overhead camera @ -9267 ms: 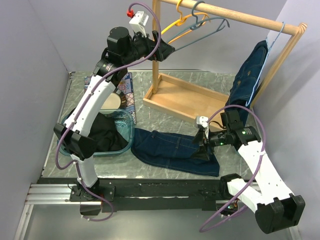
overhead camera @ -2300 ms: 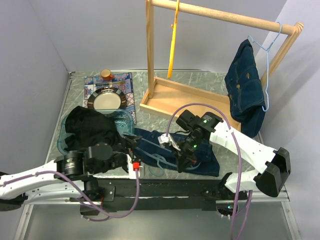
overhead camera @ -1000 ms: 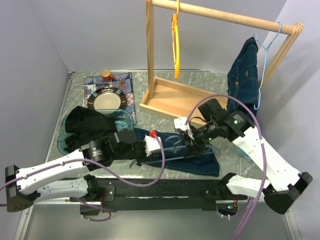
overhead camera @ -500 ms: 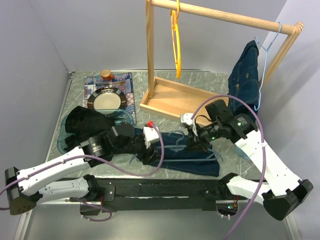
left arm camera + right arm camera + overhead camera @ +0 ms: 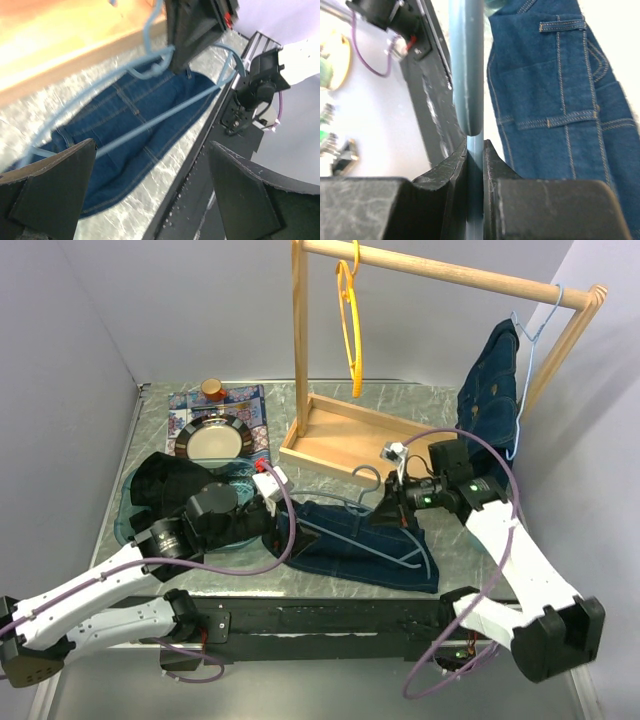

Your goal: Place the skirt on the hanger

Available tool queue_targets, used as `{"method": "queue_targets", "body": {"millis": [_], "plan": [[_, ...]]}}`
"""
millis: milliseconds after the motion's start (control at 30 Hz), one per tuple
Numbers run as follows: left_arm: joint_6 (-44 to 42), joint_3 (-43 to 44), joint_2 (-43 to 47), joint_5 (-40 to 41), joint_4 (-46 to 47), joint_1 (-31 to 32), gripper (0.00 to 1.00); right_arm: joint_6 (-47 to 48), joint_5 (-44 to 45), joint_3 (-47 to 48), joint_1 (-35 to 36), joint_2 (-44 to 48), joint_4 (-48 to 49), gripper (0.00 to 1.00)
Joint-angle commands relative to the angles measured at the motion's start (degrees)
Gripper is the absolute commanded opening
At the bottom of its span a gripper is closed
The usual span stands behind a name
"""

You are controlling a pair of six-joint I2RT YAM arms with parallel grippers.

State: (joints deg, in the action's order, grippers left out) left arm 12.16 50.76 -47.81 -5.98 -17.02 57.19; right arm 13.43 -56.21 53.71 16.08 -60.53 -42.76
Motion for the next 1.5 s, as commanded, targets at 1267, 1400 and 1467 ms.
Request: {"method": "queue_targets", "body": {"millis": [1267,1400,1467], "plan": [[2.0,8.7,-42.0,13.2,7.0,-9.7,0.7,-7.0,-6.7,1.6,-2.5,-23.9,4.9,0.0],[1.9,10.3,-45.6,16.6,5.9,-9.8,0.69,-6.8,-7.1,2.1,-2.5,-25.4,4.5,0.0],[1.6,11.6,-47.4,18.5,5.2,-9.8,0.7,-6.9,-7.2,2.1,-2.5,-25.8,4.5,0.0]]}}
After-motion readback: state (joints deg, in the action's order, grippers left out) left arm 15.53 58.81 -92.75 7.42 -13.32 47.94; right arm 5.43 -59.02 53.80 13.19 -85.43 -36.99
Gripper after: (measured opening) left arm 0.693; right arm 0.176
